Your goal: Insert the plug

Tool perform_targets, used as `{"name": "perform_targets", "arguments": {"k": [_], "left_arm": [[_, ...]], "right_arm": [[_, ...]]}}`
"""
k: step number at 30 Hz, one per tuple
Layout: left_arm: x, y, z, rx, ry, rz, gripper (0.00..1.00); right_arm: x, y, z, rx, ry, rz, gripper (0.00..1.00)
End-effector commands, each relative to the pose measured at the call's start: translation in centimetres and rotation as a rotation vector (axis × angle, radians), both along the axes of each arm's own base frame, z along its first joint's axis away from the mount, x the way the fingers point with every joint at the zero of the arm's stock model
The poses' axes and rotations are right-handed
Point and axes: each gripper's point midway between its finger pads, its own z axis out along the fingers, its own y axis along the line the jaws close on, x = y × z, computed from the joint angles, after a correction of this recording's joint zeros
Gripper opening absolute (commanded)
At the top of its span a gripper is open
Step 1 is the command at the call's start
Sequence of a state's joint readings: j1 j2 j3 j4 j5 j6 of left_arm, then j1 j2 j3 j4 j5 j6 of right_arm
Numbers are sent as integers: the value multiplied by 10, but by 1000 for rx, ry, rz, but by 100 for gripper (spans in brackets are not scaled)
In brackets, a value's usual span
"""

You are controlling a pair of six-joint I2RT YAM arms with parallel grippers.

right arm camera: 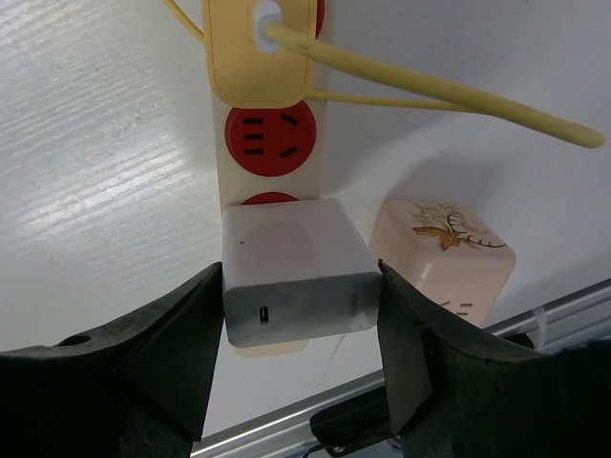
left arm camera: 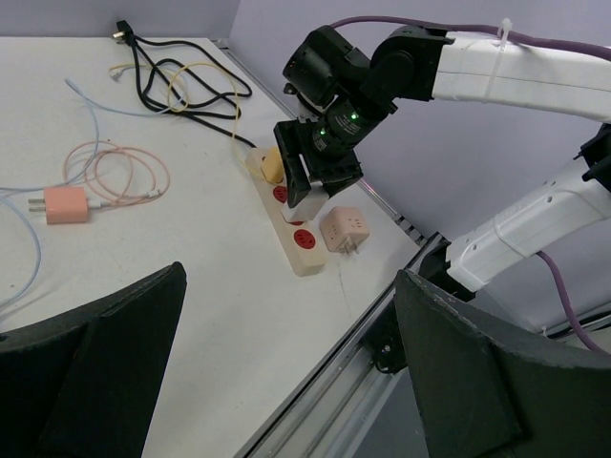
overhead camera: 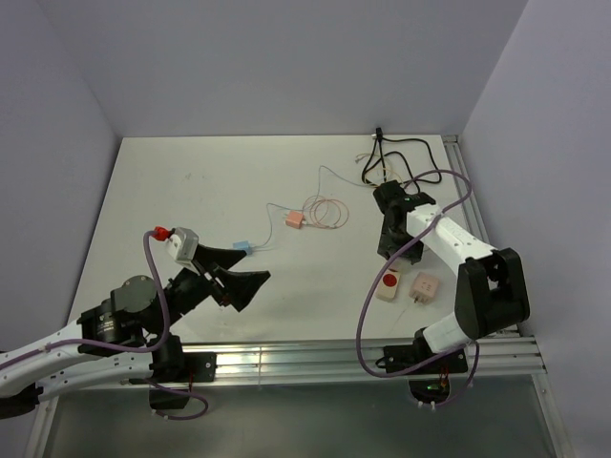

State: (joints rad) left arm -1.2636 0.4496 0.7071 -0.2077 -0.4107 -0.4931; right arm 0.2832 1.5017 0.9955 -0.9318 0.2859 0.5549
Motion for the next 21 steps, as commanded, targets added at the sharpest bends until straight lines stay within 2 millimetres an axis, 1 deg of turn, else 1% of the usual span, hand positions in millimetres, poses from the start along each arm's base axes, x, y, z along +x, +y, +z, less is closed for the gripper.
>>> {"name": "perform_targets", "arguments": {"k": [1, 6, 7, 9, 10, 11, 12, 13, 14, 15, 16, 17, 18, 19, 20, 21], "left_arm": [[-4, -2, 16, -33, -5, -25, 96], [-5, 2, 17, -50, 0, -19, 96], [-5, 2, 17, -52, 0, -23, 96], [-6, 1, 18, -53, 6, -29, 96], [-6, 0, 19, -54, 7, -31, 96], [-6, -1, 18, -52, 9, -34, 96], [-6, -1, 18, -46, 11, -34, 96], [-5, -2, 17, -43, 15, -26, 96], [-5, -1, 21, -46, 13, -23, 96], [-4, 0, 22, -45, 13, -22, 96], [-4, 0, 22, -38, 16, -18, 96], [-4, 3, 27, -46, 17, -13, 96], [-3, 4, 28, -46, 21, -5, 96], [-2, 6, 26, -35, 30, 3, 96], [-1, 10, 30, -42, 30, 19, 97], [2, 11, 29, -36, 45, 39, 99]], "right_arm": [[-66, 11, -67, 21, 333, 13, 0], [-70, 13, -72, 33, 362, 13, 0], [-66, 14, -70, 42, 341, 16, 0], [-49, 17, -58, 55, 259, 24, 0], [-41, 19, -49, 72, 219, 27, 0], [-29, 21, -40, 82, 180, 29, 0], [-23, 23, -33, 92, 157, 37, 0], [-18, 25, -25, 99, 144, 44, 9], [-11, 28, -15, 119, 106, 51, 20], [3, 33, 0, 136, 52, 57, 38], [8, 33, 11, 138, 25, 53, 69], [20, 36, 32, 153, -41, 56, 79], [23, 36, 43, 153, -69, 50, 85], [22, 33, 53, 142, -82, 49, 96], [27, 32, 71, 145, -135, 51, 98], [26, 29, 79, 136, -152, 56, 99]]}}
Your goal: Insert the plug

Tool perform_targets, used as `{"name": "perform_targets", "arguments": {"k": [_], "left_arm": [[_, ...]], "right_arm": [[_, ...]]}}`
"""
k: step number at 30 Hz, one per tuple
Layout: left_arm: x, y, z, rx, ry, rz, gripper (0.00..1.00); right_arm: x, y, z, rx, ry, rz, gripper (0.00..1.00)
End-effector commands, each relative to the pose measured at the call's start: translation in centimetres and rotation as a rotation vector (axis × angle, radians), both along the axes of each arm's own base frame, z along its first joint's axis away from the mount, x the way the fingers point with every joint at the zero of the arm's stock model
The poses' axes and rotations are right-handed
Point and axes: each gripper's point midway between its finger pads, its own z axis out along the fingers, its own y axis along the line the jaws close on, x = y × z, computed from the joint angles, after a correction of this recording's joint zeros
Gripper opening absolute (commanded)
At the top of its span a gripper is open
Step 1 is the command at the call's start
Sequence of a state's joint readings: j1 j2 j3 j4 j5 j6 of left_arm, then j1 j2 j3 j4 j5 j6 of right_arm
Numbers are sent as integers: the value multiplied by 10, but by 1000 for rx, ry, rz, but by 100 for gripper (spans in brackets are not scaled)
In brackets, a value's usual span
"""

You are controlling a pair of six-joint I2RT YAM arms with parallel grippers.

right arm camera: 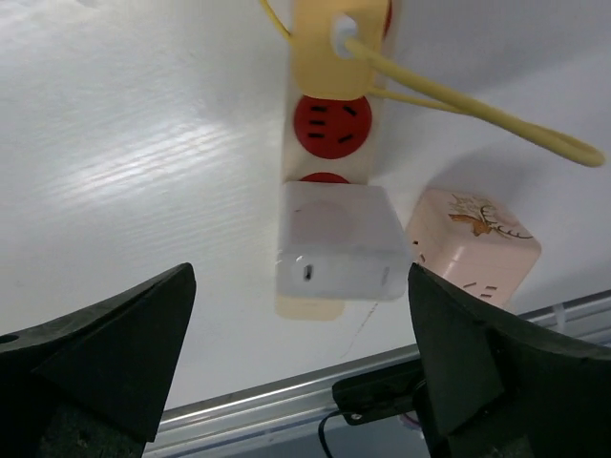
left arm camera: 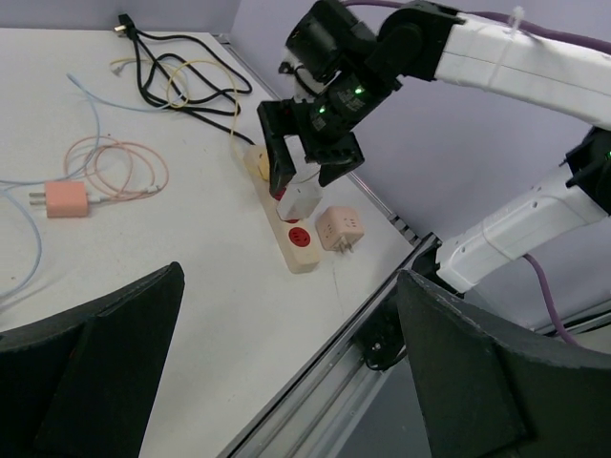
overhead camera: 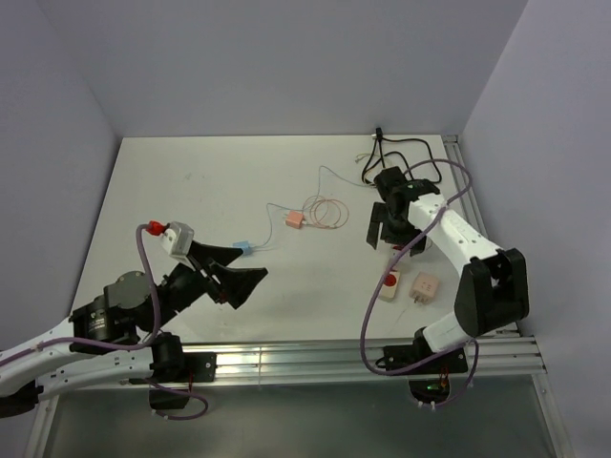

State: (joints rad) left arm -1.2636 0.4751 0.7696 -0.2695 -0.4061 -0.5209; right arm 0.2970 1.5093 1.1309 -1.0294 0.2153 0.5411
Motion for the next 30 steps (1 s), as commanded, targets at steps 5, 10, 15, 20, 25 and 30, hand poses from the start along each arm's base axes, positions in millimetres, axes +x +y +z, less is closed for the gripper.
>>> {"name": "perform_targets", "arguments": {"k": [5, 10, 15, 20, 25, 30], "left_arm": [[19, 9, 11, 55, 89, 145, 99], [48, -20, -15, 262, 145, 253, 99], [110, -44, -55, 384, 290, 248, 99], [172, -29, -94, 455, 401, 435, 99], [200, 13, -157, 752, 462, 653, 99], [208, 49, -228, 1039, 564, 719, 70]], "right_arm": [[-13, -1, 92, 89, -266, 0, 100], [-50, 20, 127, 317, -446, -14, 100], [-74, 49, 133, 588, -584, -46, 99], [-87, 58, 118, 665, -605, -11, 98], [-99, 56, 110, 637, -589, 78, 97], [-110, 58, 112, 650, -610, 181, 97]]}}
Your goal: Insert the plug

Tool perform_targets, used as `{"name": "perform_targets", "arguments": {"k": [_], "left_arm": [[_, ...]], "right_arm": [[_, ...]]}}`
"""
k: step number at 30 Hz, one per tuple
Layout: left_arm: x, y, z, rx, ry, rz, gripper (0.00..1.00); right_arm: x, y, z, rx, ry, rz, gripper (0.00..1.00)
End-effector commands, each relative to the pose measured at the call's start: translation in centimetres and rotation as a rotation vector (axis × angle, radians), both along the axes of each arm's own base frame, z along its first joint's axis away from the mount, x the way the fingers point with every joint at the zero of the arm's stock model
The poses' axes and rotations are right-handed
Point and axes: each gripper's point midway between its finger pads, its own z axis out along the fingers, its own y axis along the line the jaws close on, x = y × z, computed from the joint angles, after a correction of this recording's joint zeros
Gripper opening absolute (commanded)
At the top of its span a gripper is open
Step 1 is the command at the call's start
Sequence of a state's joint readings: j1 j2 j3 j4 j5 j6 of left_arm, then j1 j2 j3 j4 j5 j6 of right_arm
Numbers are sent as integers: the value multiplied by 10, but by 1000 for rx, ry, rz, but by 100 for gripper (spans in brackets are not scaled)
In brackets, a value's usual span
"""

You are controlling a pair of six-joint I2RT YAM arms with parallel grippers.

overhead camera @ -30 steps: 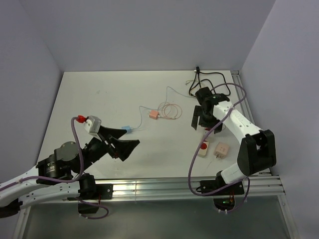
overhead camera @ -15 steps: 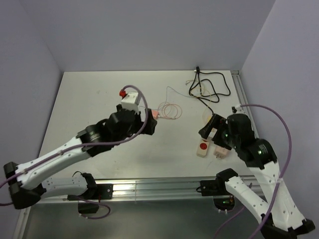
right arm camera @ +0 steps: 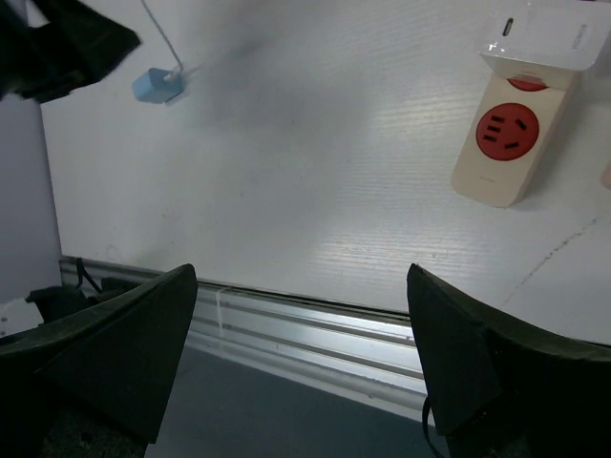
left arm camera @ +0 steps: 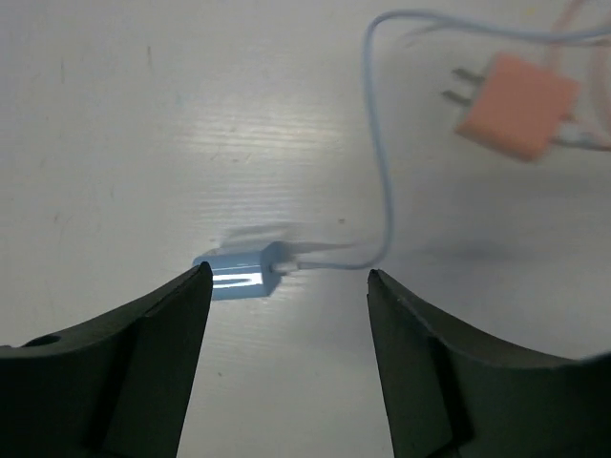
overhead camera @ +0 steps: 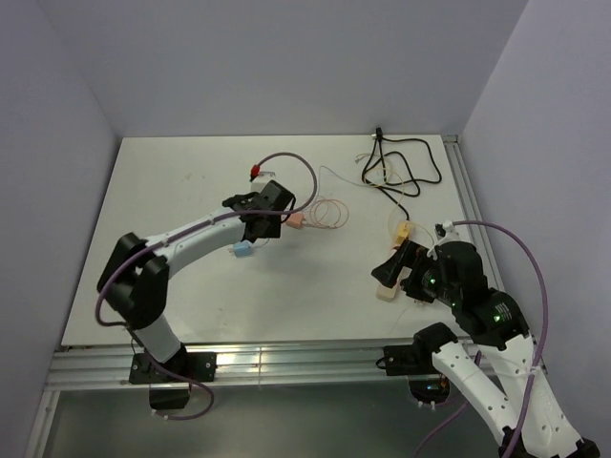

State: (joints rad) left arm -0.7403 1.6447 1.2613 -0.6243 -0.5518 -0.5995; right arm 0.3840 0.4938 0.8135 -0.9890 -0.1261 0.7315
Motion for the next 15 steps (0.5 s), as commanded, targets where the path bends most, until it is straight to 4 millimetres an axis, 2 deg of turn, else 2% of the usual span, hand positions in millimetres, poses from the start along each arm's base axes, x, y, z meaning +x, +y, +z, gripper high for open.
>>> {"name": "perform_targets", "arguments": {"k": [1, 3, 8, 11, 12, 15], "left_arm": [[-6, 39, -28, 206, 84, 35, 70], [-8, 46, -36, 241, 79, 13, 73], [-5, 51, -36, 257, 55, -79, 82], [1, 49, -38, 235, 58, -160, 82], [3, 42, -40, 200, 53, -197, 82], [7, 35, -40, 143, 64, -240, 79]], "right_arm": [[-6, 8, 7, 10, -78, 98, 97], [-13, 15, 7, 46, -93, 153, 96], [-21, 15, -4, 31, -101, 199, 96], [-26, 13, -12, 4, -107, 234, 96], [-27, 12, -15, -6, -108, 238, 96], [-33, 18, -6, 20, -142, 290, 98]]}}
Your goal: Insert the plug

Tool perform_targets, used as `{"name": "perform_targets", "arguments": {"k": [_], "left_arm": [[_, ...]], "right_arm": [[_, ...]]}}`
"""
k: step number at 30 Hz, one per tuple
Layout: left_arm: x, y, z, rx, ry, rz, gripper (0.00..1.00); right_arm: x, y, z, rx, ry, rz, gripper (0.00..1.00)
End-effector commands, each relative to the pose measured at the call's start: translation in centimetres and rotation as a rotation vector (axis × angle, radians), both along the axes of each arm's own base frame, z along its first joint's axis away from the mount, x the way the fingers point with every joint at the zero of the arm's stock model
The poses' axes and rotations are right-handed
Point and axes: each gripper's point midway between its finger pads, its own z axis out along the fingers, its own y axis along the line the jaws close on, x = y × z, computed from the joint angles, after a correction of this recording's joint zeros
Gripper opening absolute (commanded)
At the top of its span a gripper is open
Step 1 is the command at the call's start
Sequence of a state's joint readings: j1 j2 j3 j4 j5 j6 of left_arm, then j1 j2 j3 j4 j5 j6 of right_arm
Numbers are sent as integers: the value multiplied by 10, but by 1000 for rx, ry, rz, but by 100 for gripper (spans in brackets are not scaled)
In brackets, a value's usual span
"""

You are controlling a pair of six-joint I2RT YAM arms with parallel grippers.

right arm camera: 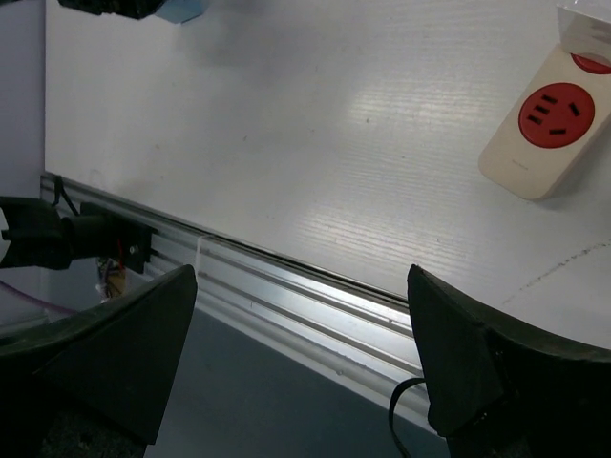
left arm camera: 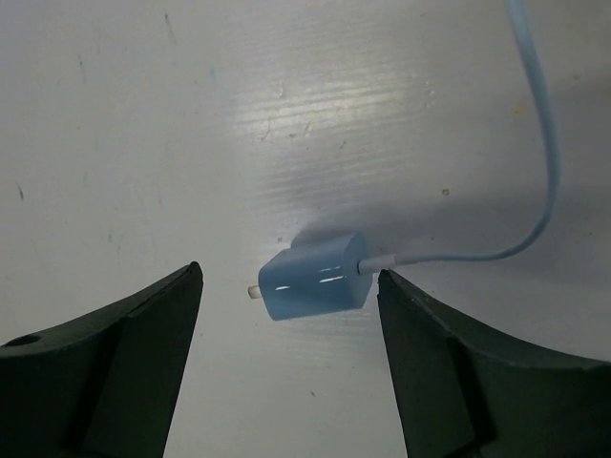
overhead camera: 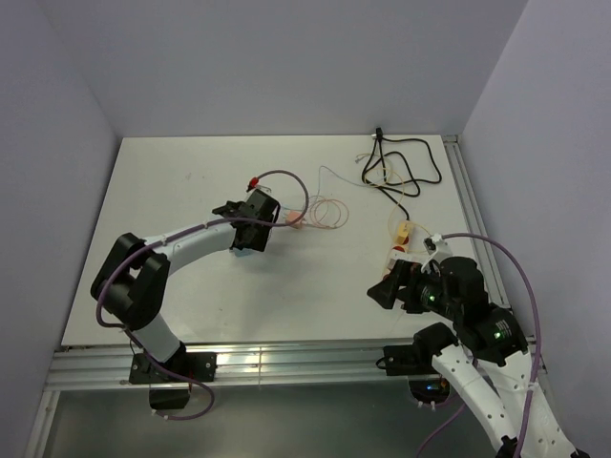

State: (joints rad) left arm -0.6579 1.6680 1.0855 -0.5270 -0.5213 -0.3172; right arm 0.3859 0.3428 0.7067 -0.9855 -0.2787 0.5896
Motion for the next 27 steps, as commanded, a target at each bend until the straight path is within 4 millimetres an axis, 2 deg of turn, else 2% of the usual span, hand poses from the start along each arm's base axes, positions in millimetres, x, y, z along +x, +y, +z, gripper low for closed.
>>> {"name": "perform_targets", "arguments": {"k": [1, 3, 5, 11, 13, 20, 24, 27], "left_arm": [[13, -20, 15, -118, -18, -106, 77], [15, -16, 11, -113, 3, -102, 75], [11, -17, 6, -112, 28, -129, 73], [-1, -14, 4, -110, 69, -161, 77], [-5, -15, 1, -120, 81, -180, 78], [-8, -2, -25, -34, 142, -144, 77], [-5, 1, -31, -19, 141, -120, 68], [-2, 3, -36, -28, 145, -96, 51]], "right_arm": [[0, 1, 18, -4, -96, 48, 98], [2, -1, 22, -8, -124, 34, 100], [1, 1, 14, -14, -113, 46, 100], [-3, -17, 16, -37, -170, -39, 100], [-11, -14, 15, -30, -153, -3, 100], [-8, -7, 16, -42, -145, 25, 100], [-7, -5, 13, -48, -136, 31, 100], [-6, -5, 14, -51, -134, 30, 100]]}}
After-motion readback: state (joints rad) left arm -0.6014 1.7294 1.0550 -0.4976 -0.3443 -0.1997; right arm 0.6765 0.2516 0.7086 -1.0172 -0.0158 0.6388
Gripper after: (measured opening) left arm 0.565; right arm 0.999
